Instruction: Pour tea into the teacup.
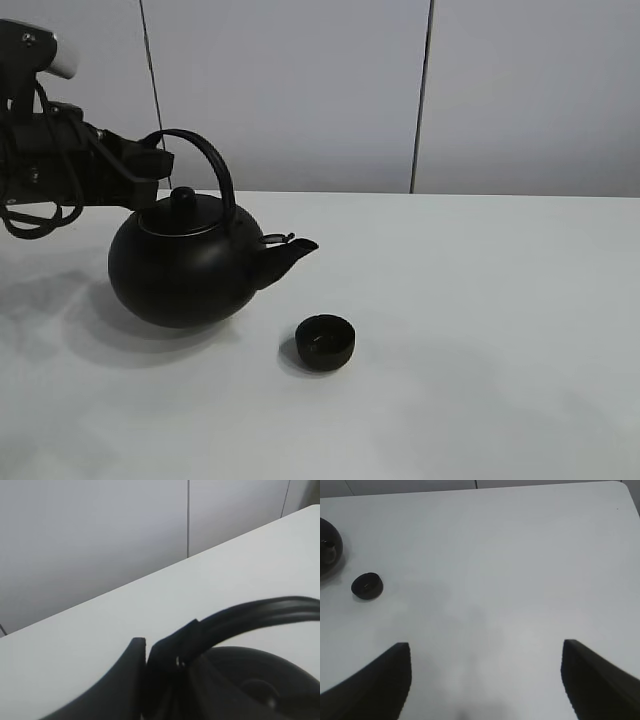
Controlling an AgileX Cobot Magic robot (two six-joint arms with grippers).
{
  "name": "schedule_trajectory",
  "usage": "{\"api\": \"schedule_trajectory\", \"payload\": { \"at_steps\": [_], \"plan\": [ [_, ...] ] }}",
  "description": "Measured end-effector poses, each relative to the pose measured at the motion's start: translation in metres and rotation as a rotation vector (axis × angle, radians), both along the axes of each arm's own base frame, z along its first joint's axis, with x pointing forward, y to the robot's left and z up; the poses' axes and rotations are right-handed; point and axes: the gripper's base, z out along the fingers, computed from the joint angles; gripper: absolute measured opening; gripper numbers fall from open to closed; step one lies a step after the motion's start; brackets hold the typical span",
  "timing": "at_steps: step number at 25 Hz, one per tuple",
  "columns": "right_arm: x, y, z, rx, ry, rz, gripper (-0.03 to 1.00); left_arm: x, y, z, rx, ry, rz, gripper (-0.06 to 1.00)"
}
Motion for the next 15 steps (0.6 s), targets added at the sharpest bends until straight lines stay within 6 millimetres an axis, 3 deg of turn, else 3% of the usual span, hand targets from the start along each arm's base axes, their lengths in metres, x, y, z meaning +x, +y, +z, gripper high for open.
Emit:
{"api": "schedule_trajectory", "payload": {
  "at_steps": [15],
  "plan": [
    [0.0000,0.0000,0.0000,0.000,0.000,0.000,0.57,-0.0016,-0.0059,-0.0012,0.005,0.018,-0.002,0.14]
  ]
}}
